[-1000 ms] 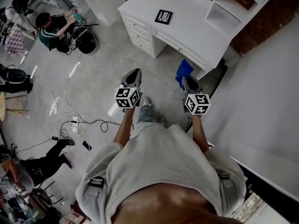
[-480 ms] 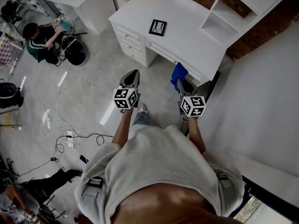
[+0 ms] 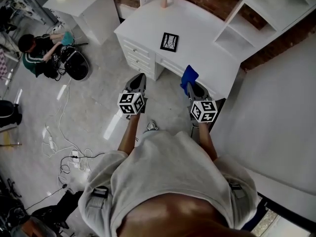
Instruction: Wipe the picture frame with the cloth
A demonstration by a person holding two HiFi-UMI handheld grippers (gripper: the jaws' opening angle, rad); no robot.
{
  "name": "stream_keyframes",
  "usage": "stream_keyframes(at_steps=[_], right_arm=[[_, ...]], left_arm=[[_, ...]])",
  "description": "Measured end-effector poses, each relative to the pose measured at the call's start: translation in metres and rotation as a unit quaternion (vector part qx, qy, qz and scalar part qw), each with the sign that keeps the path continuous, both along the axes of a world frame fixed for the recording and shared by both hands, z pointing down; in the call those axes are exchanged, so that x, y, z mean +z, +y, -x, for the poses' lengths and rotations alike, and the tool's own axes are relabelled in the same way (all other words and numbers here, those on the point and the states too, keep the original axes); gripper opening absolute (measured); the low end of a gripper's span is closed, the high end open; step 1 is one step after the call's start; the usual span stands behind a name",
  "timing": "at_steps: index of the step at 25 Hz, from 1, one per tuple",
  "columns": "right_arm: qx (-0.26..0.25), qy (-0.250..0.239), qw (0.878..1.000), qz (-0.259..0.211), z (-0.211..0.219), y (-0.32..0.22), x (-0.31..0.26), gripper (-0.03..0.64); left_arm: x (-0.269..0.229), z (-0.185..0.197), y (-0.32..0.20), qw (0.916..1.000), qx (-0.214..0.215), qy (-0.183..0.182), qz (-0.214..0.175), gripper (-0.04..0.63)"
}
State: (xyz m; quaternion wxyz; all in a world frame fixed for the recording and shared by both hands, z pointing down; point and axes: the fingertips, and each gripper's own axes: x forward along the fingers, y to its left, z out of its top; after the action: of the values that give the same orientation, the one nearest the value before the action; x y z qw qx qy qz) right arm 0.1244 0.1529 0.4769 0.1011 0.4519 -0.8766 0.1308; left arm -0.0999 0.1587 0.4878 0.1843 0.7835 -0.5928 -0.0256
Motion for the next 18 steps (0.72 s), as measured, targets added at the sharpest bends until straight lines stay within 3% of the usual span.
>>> stream_keyframes(at_steps=[10, 18], right_arm=[[0.03, 0.003, 1.0, -0.009, 0.044, -0.054, -0.001, 0.063], [0.045, 0.006, 0.999, -0.001, 0.059, -0.067, 0.007, 0.063]], left_arm=[[0.003, 0.039, -0.066, 0.9994, 0.031, 0.011, -0.007, 0.015], [0.011, 0.047, -0.086, 0.9986, 0.051, 0.014, 0.0, 0.015]])
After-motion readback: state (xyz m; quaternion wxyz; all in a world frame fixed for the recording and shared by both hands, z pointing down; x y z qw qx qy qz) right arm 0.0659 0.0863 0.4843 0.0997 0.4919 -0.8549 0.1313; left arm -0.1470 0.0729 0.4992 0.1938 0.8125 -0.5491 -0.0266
